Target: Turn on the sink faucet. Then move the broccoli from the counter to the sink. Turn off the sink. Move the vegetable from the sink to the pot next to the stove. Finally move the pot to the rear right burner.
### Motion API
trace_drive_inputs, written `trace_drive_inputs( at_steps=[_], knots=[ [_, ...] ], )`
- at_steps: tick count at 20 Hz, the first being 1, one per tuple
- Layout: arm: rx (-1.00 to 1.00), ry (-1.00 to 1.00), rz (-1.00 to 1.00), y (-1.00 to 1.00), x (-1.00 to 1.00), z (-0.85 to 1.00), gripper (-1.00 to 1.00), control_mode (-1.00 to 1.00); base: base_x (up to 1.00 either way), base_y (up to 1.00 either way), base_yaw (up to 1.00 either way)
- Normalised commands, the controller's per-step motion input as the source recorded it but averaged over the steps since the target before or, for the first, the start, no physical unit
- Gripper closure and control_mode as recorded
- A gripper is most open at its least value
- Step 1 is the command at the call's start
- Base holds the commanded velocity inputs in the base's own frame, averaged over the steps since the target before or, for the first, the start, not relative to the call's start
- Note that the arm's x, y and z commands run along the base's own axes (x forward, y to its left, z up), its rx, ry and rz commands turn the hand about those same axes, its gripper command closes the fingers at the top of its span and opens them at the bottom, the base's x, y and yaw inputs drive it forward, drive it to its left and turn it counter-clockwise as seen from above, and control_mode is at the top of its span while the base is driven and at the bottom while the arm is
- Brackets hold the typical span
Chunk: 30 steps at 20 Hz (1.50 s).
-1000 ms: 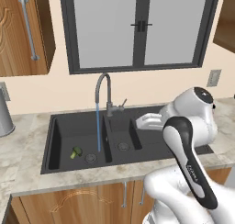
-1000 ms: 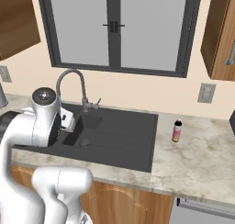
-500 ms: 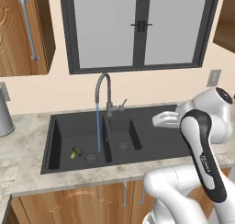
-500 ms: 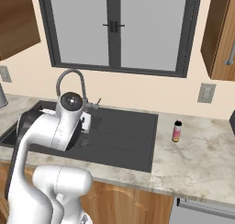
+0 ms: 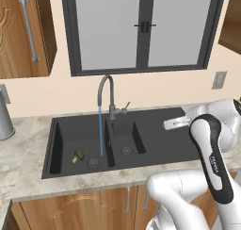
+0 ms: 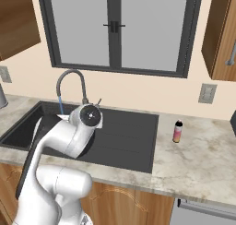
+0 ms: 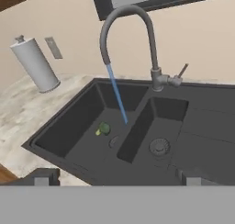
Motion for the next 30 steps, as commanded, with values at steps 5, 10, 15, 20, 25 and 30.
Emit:
trace_drive_inputs(
  at_steps=[5, 10, 15, 20, 25, 30],
  knots=[
    [0.00, -0.20, 0.12, -0.04, 0.44, -0.14, -1.00, -1.00, 0.00, 0.00, 0.00],
    [0.00, 0.00, 0.09, -0.16, 0.45, -0.15, -1.00, -1.00, 0.00, 0.00, 0.00],
    [0.01, -0.01, 0.10, -0.18, 0.51, -0.02, -1.00, -1.00, 0.00, 0.00, 0.00],
    [0.00, -0.07, 0.15, -0.10, 0.61, -0.08, -1.00, -1.00, 0.00, 0.00, 0.00],
    [0.00, -0.06, 0.10, -0.11, 0.63, -0.14, -1.00, -1.00, 0.00, 0.00, 0.00],
    [0.01, 0.00, 0.02, -0.04, 0.61, -0.12, -1.00, -1.00, 0.00, 0.00, 0.00]
  ],
)
